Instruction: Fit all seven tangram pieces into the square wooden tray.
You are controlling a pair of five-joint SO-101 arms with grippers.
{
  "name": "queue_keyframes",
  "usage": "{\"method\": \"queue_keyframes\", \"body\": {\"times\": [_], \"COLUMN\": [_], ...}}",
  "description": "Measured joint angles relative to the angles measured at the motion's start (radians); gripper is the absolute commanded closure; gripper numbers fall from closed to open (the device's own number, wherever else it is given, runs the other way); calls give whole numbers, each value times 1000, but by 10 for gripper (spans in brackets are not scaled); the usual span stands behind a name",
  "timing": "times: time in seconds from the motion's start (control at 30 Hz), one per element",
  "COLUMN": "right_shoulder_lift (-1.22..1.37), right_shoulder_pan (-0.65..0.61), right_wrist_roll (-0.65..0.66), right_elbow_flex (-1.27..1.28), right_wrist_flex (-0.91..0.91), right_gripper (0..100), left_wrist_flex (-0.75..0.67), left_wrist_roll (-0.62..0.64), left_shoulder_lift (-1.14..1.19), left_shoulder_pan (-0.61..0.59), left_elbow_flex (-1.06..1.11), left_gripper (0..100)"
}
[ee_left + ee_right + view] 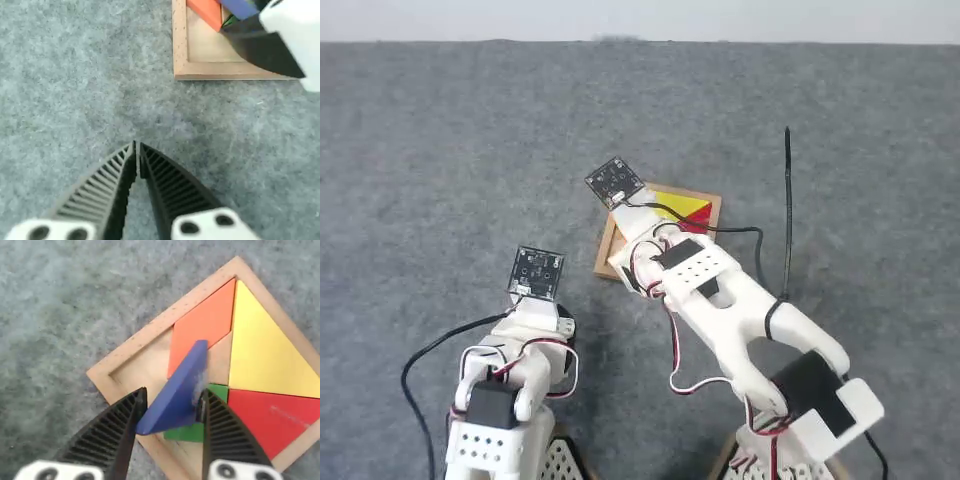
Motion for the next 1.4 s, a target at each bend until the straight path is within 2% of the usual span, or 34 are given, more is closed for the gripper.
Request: {"method": "queue_keyframes", "body": {"times": [0.33,0.93,1.23,1.4], "right_shoulder_lift": [-46,-52,-52,-52], "right_shoulder_pan": [-2,-29,80,94], "right_wrist_roll": [15,28,28,28], "right_elbow_flex": [0,0,0,0], "right_wrist_flex": [14,20,-2,-14], "right_gripper": [934,928,928,928], "left_wrist_flex": [0,0,0,0], "left_wrist_roll": [0,0,0,0], "left_shoulder_lift": [0,0,0,0], "left_shoulder_pan": [0,0,0,0], "left_elbow_flex": [0,0,0,0], "left_gripper": [988,988,988,988]}}
